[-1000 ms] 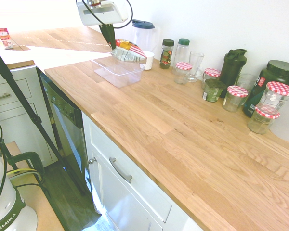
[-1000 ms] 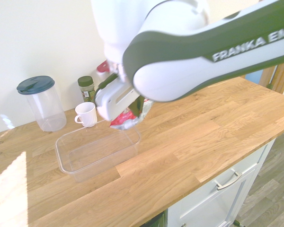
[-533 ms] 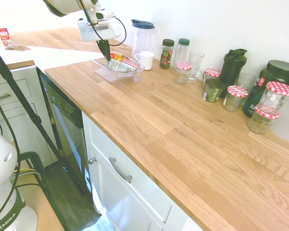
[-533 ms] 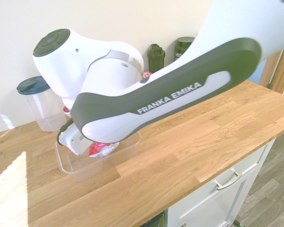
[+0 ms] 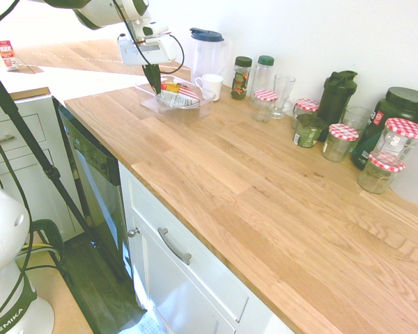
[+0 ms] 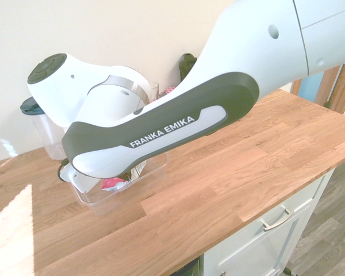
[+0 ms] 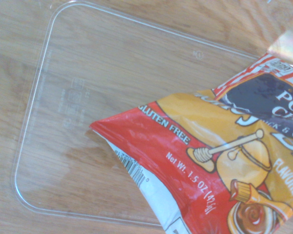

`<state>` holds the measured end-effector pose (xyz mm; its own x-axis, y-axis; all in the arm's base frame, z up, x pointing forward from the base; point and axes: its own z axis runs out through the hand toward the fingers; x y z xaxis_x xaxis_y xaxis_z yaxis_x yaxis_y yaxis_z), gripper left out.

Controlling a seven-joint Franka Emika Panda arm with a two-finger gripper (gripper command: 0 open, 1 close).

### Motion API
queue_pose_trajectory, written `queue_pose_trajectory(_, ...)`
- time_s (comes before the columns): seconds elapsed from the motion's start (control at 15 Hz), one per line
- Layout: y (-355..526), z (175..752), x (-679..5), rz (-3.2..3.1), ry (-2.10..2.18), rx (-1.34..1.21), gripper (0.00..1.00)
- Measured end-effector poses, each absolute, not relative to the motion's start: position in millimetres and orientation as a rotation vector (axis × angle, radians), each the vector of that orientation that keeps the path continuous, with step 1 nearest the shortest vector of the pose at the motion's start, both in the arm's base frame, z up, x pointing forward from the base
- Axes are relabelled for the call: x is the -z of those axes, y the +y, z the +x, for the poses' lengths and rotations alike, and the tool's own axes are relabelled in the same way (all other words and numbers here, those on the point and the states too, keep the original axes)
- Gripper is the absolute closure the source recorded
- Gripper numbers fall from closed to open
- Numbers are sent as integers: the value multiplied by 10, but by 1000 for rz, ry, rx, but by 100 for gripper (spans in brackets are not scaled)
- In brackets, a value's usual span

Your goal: Put the chip bag into the container

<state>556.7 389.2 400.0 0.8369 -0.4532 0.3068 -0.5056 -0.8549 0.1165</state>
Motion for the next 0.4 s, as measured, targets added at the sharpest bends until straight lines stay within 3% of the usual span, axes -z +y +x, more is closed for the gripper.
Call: queue_pose_trajectory(0.4, 4004, 5373, -4533, 2866, -751, -466, 0)
